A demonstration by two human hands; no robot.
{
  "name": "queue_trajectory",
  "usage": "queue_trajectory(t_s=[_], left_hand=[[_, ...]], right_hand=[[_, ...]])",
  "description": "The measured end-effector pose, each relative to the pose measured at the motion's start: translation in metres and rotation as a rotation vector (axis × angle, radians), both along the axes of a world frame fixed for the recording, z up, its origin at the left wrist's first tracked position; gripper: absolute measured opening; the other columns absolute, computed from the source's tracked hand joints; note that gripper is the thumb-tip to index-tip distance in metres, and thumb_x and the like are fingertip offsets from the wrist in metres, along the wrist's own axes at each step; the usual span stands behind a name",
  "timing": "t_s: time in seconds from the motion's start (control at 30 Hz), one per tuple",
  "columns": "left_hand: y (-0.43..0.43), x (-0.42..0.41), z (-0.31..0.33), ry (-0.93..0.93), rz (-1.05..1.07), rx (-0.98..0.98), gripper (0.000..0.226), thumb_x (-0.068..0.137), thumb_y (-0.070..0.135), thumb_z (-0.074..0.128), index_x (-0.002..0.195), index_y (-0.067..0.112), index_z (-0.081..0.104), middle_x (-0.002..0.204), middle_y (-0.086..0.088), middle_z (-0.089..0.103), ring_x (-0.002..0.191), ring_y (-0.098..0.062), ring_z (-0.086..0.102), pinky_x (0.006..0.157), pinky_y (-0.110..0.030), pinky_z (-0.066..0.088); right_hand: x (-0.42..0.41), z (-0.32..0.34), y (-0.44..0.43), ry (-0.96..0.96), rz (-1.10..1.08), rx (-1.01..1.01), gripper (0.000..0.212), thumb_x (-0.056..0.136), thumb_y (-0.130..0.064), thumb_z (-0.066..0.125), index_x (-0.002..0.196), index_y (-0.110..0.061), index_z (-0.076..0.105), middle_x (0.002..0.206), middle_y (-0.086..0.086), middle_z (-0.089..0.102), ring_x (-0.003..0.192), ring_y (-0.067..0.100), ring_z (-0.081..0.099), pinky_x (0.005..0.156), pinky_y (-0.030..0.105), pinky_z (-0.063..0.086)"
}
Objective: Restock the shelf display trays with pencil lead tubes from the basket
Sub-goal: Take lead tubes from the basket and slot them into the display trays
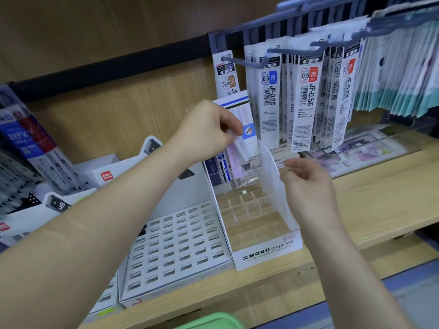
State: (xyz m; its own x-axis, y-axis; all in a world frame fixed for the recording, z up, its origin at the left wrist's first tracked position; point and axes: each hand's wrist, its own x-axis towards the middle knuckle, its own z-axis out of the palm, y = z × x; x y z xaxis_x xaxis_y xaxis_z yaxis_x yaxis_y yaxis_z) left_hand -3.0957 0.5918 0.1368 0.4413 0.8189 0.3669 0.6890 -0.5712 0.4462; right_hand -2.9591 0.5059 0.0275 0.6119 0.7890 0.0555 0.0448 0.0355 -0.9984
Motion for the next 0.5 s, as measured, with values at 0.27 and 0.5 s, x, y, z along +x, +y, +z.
queue_trajectory(t_s=[0.27, 0.5], left_hand=[[0.006, 0.014, -0.010, 0.322, -0.118, 0.132, 0.027, 0.087, 0.003, 0.059, 0.100, 0.020, 0.076, 0.101, 0.008, 0.073, 0.098, -0.007, 0.063, 0.092, -0.027, 0.049], [0.014, 0.020, -0.019, 0.472, -0.118, 0.343, 0.031, 0.089, 0.006, 0.056, 0.116, 0.020, 0.066, 0.106, -0.001, 0.067, 0.099, -0.021, 0.058, 0.086, -0.037, 0.048]], right_hand=[[-0.003, -0.003, 0.000, -0.101, 0.116, -0.039, 0.024, 0.088, -0.008, 0.059, 0.095, -0.030, 0.062, 0.090, -0.009, 0.070, 0.092, 0.018, 0.067, 0.087, 0.037, 0.053], [-0.003, -0.005, 0.001, -0.106, 0.113, -0.057, 0.028, 0.087, -0.005, 0.057, 0.108, -0.019, 0.069, 0.095, -0.005, 0.072, 0.093, 0.017, 0.067, 0.090, 0.041, 0.054]])
